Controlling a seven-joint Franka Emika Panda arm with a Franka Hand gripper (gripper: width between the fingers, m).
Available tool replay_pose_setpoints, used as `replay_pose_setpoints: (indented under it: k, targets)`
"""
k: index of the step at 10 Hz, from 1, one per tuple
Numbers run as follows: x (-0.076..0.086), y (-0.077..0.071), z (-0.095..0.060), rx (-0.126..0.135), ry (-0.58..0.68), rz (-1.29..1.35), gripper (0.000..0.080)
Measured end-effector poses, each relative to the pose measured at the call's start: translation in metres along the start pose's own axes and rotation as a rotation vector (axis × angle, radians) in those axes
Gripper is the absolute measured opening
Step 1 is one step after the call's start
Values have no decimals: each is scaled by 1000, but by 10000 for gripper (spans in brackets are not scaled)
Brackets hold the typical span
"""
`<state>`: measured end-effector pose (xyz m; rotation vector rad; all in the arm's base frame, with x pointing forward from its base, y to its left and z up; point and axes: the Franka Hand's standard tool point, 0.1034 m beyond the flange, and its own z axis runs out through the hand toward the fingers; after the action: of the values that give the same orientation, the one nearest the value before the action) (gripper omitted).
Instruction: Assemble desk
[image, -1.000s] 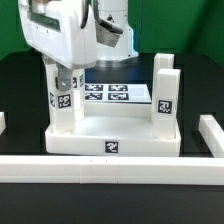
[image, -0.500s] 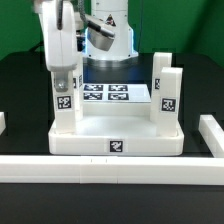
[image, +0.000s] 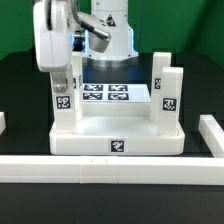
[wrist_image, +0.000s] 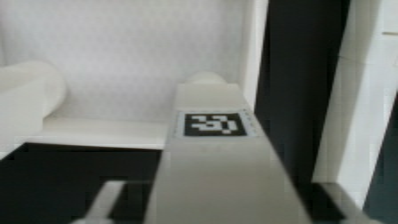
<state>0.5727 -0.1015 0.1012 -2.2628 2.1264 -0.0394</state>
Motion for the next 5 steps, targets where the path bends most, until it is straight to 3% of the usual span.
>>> replay_pose_setpoints:
  k: [1,2,5]
  targets:
    - [-1,1,0,-8,1,-94,523]
    - [-1,0,0,-12,1,-192,626]
    - [-1,0,0,-11,1,-387,649]
